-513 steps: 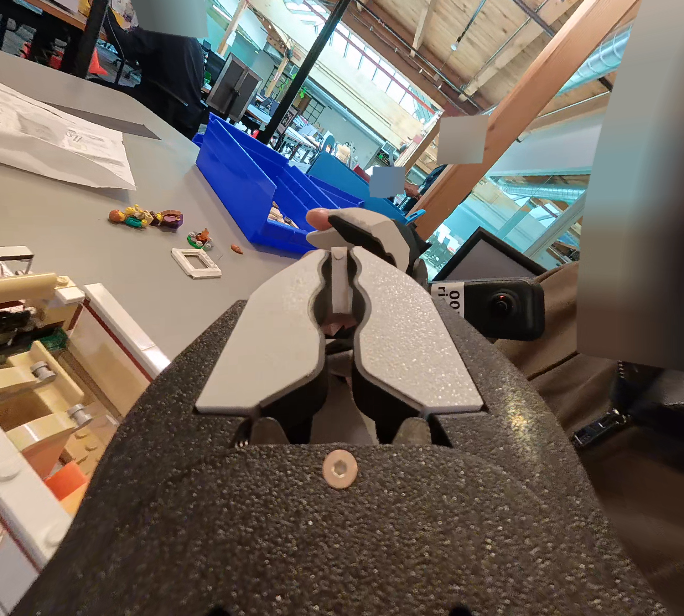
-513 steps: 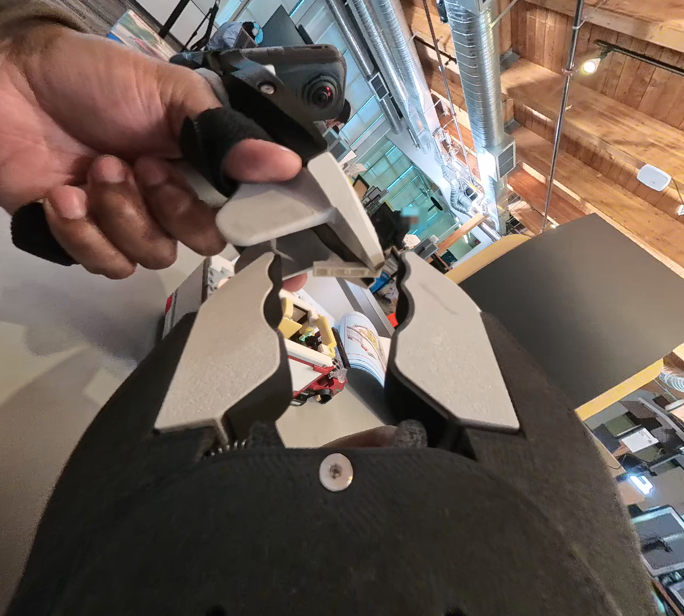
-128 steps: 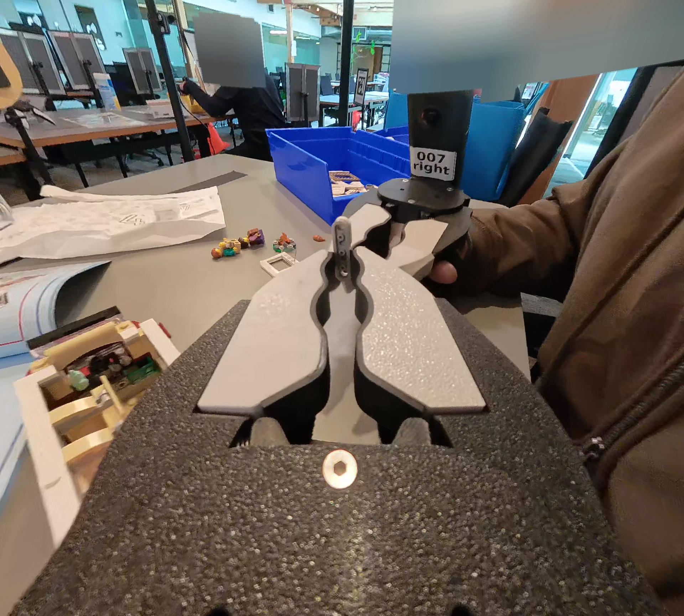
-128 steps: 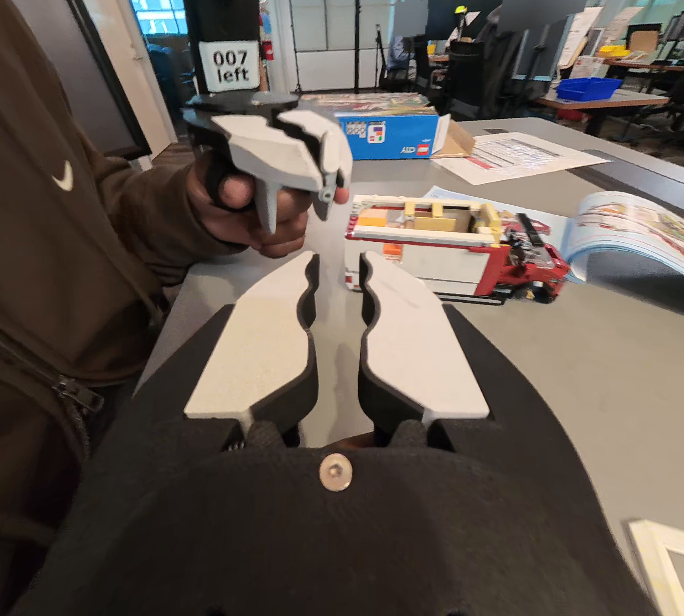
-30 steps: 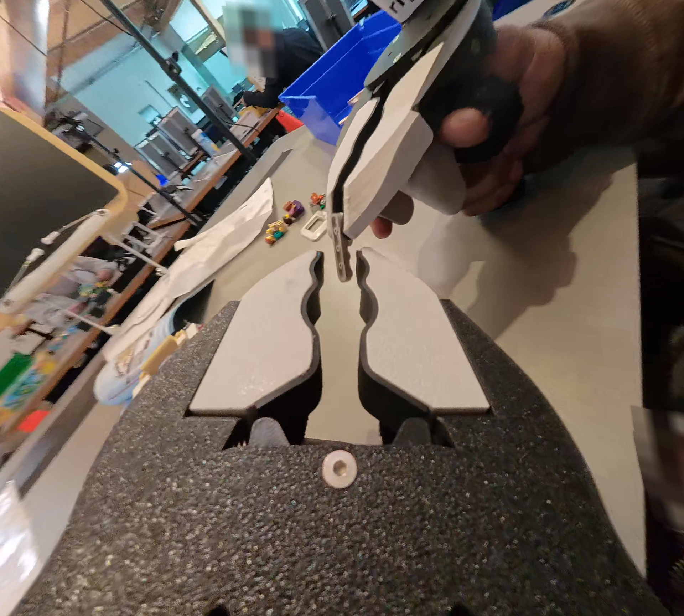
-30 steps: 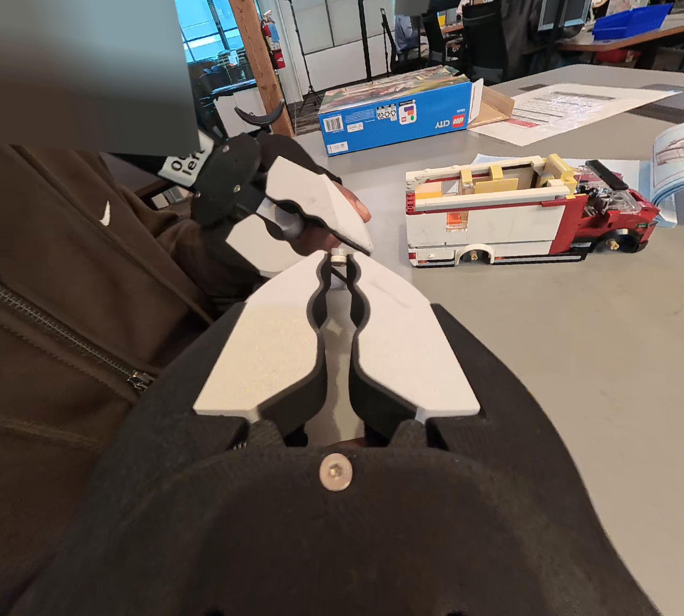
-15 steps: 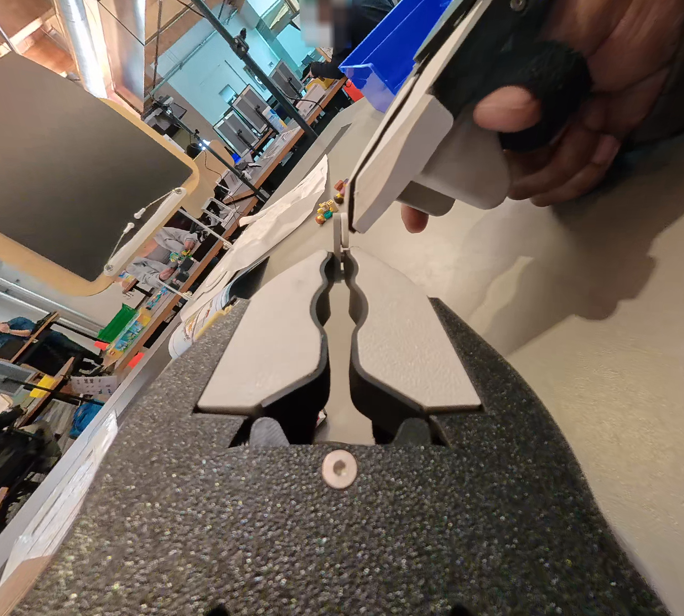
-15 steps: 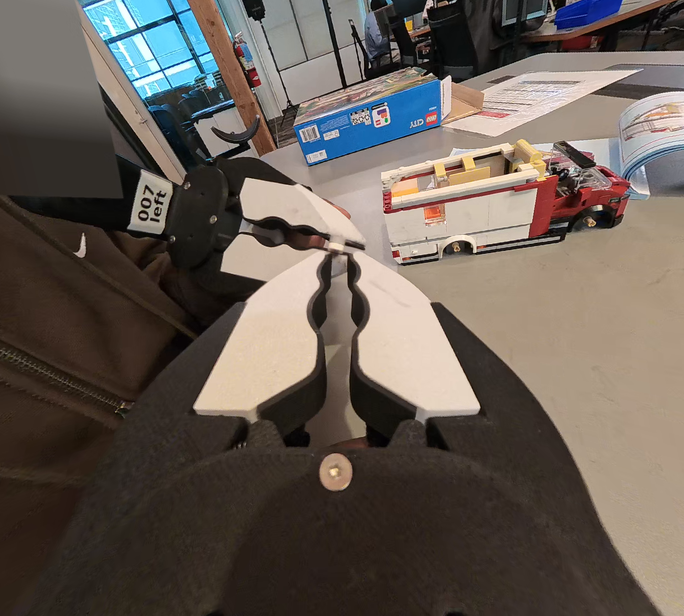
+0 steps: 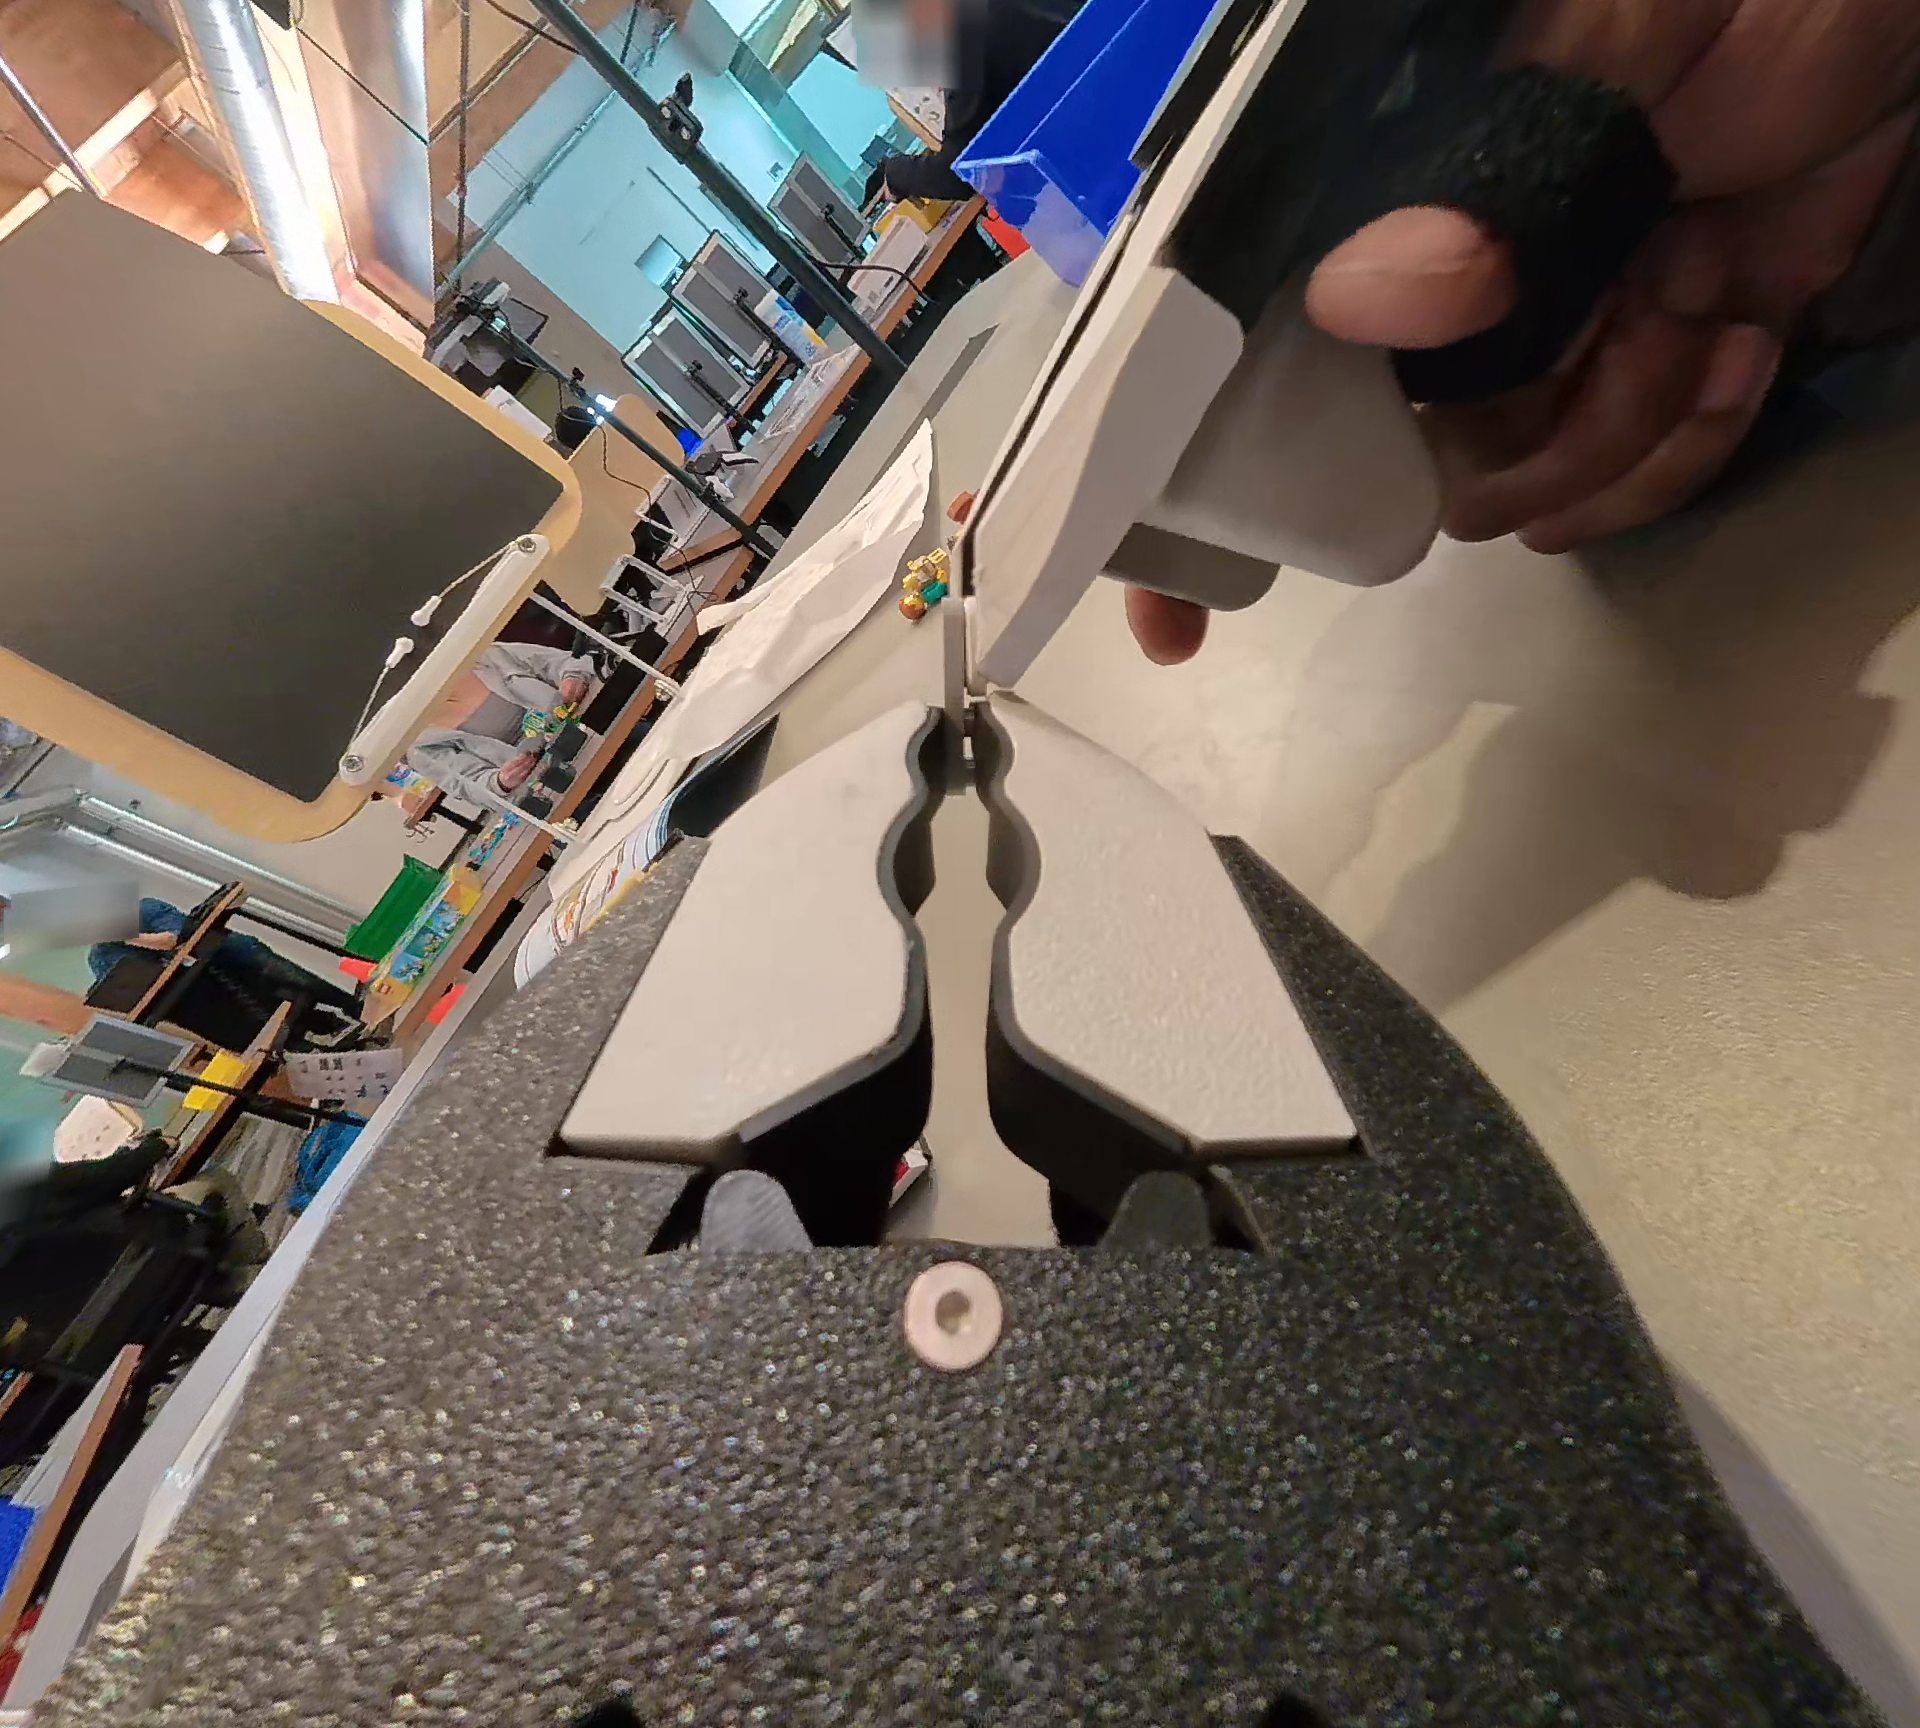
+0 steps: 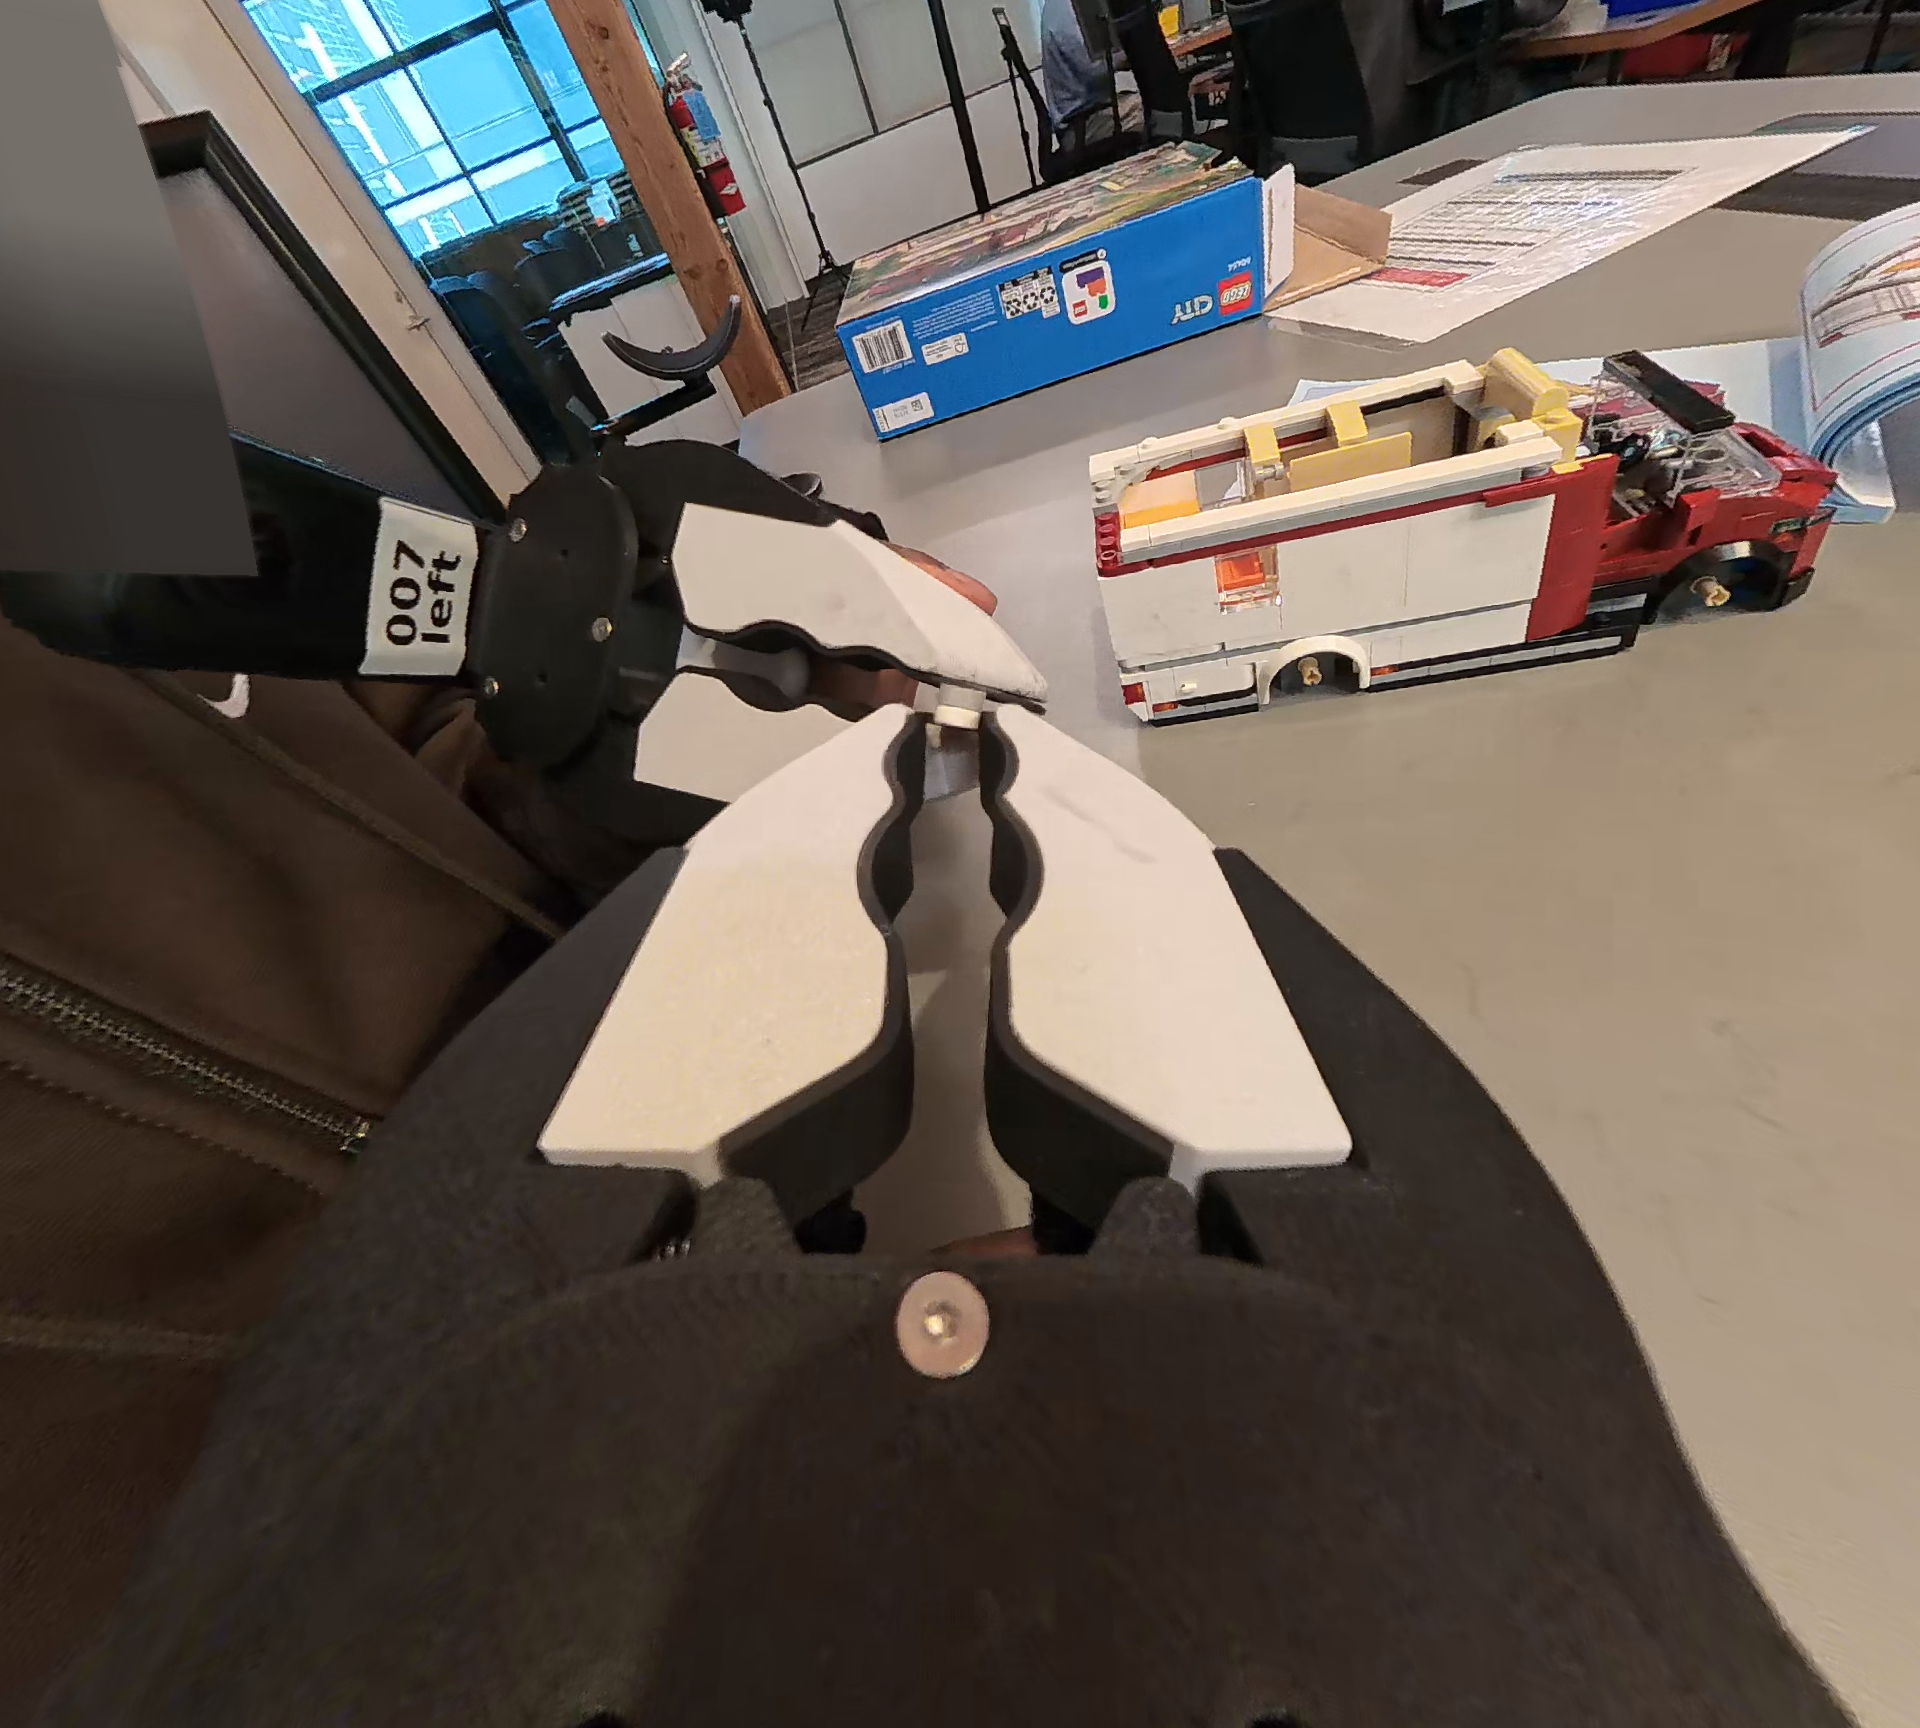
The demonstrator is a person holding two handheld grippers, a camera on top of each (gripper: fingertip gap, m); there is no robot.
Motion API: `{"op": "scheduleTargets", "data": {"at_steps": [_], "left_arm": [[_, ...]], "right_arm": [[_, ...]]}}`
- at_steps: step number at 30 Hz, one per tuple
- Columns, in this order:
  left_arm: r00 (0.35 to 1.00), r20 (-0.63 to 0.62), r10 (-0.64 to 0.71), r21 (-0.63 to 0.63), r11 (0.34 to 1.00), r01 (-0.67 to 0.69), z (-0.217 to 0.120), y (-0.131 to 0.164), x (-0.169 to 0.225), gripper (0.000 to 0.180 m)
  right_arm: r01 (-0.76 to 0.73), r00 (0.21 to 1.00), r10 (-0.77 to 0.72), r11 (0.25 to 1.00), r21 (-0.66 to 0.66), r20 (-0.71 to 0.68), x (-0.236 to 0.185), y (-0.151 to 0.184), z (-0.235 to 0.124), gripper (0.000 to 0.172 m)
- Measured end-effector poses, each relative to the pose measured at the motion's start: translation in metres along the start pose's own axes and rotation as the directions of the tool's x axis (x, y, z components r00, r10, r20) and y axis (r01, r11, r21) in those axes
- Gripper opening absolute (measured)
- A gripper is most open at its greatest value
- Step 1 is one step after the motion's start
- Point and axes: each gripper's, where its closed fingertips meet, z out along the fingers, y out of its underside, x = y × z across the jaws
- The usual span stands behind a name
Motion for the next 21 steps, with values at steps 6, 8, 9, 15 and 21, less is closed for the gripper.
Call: {"op": "scheduleTargets", "data": {"at_steps": [6, 8, 9, 15, 21], "left_arm": [[0.999, 0.024, 0.048, -0.014, 0.999, -0.048, -0.0008, 0.0004, -0.0001, 0.004], [0.997, 0.034, 0.071, -0.024, 0.997, -0.07, -0.001, 0.0013, -0.0003, 0.005], [0.996, 0.038, 0.086, -0.03, 0.996, -0.085, -0.001, 0.0017, -0.0002, 0.005], [0.992, 0.042, 0.12, -0.041, 0.992, -0.119, -0.0011, 0.0022, 0.0016, 0.005], [0.992, 0.037, 0.117, -0.038, 0.993, -0.116, -0.0013, 0.0018, 0.002, 0.005]], "right_arm": [[-0.003, 1.0, 0.003, 1.0, -0.008, -0.005, 0.0006, 0.0014, 0.0008, 0.009], [-0.004, 1.0, 0.004, 1.0, -0.014, -0.011, 0.0011, 0.0022, 0.0014, 0.009], [-0.005, 1.0, 0.005, 1.0, -0.017, -0.015, 0.0015, 0.0026, 0.0016, 0.009], [-0.001, 1.0, 0.0, 1.0, -0.027, -0.03, 0.0027, 0.0039, 0.0026, 0.008], [-0.001, 1.0, 0.0, 1.0, -0.031, -0.028, 0.0025, 0.0046, 0.0019, 0.008]]}}
